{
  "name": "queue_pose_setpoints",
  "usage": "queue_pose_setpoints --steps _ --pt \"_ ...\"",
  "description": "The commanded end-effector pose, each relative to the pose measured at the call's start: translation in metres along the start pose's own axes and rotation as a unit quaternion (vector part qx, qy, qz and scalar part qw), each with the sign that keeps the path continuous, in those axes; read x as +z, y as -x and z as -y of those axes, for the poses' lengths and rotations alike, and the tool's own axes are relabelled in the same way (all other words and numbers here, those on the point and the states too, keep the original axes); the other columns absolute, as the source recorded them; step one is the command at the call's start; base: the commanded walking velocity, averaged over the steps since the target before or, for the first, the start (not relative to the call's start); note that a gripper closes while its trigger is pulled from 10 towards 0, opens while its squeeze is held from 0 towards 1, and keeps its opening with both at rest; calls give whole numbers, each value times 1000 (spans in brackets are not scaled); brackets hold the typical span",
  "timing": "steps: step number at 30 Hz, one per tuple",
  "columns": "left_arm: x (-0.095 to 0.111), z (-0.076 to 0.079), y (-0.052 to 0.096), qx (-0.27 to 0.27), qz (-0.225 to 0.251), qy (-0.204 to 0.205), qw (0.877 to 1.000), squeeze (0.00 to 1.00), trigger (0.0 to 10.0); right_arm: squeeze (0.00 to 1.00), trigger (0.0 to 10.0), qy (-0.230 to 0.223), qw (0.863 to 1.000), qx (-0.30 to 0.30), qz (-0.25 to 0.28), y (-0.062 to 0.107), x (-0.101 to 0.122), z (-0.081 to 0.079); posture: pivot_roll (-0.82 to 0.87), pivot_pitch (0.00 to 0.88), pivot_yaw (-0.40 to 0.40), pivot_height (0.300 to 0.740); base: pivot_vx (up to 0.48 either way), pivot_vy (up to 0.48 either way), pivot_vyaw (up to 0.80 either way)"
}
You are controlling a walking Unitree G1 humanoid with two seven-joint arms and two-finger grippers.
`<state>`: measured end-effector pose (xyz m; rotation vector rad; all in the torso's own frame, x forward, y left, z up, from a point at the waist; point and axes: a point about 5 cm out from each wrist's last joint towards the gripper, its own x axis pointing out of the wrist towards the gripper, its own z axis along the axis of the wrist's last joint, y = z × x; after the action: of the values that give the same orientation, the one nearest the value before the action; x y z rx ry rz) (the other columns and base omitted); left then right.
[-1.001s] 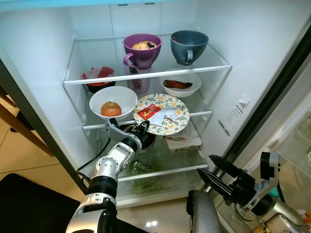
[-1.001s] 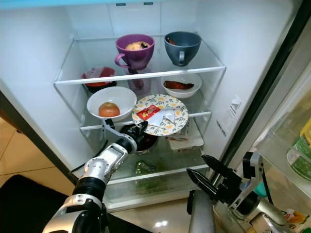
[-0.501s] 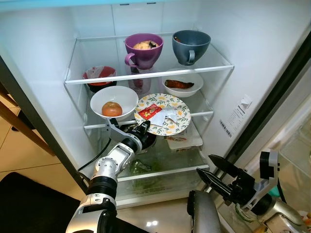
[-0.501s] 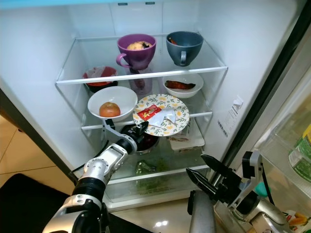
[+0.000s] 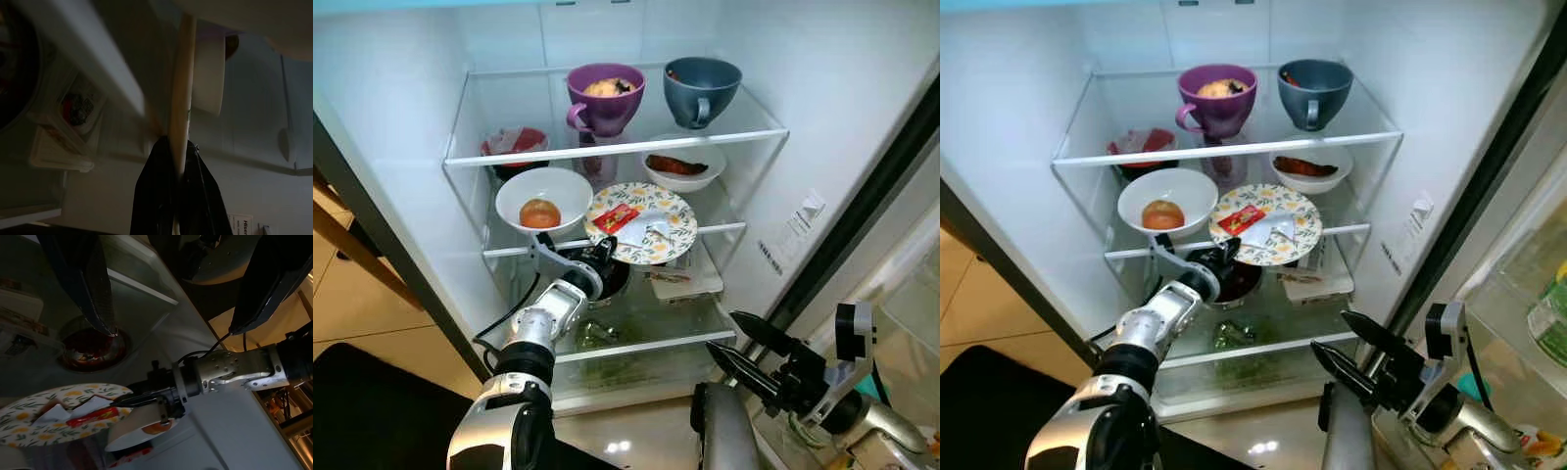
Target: Restocking fridge
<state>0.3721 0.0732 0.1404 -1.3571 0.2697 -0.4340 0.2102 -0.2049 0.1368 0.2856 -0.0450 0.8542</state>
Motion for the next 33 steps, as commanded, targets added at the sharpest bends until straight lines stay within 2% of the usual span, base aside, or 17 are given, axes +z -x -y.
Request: queue_pose_setpoints --steps 1,20,33 --pt "4 7 -4 -10 6 -10 1000 0 10000 0 10000 -9 1000 7 -8 1 -1 -5 -107 202 29 375 0 0 0" --pt "36 34 -17 -33 38 -34 998 0 10000 0 10000 -5 999 39 -13 -6 6 -25 -111 263 28 375 0 0 0" --pt "42 45 -23 -42 45 -41 997 0 10000 0 10000 -2 998 63 -12 -13 12 -38 -117 280 31 375 0 0 0"
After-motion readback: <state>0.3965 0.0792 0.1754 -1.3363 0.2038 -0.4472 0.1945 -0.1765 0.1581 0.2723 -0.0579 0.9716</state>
